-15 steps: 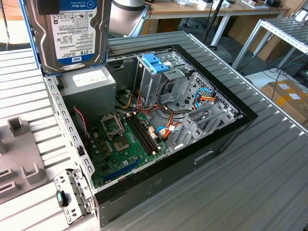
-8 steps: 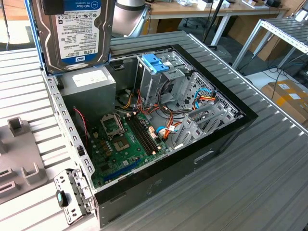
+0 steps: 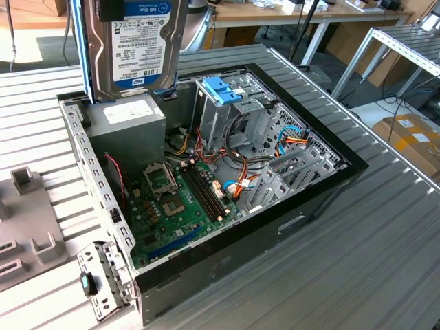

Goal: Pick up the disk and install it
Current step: 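Pick up the disk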

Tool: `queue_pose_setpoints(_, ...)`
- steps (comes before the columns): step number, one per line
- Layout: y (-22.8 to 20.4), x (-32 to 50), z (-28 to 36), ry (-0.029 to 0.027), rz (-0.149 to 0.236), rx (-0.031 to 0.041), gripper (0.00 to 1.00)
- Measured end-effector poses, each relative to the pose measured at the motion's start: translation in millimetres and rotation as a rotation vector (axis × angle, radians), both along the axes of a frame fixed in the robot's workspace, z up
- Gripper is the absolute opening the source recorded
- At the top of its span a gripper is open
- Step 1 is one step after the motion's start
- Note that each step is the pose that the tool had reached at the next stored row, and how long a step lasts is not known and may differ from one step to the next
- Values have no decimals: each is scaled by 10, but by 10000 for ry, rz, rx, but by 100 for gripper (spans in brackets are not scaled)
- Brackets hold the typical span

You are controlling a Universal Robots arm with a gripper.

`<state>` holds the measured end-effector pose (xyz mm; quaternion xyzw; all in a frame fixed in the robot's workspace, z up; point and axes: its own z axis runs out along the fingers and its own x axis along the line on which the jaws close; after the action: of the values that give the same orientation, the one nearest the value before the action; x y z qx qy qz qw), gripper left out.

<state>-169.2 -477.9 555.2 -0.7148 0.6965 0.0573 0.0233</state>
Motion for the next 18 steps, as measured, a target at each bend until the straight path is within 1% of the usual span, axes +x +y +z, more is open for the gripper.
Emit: queue_pose_setpoints(18, 0, 129, -7, 1, 0, -1, 37)
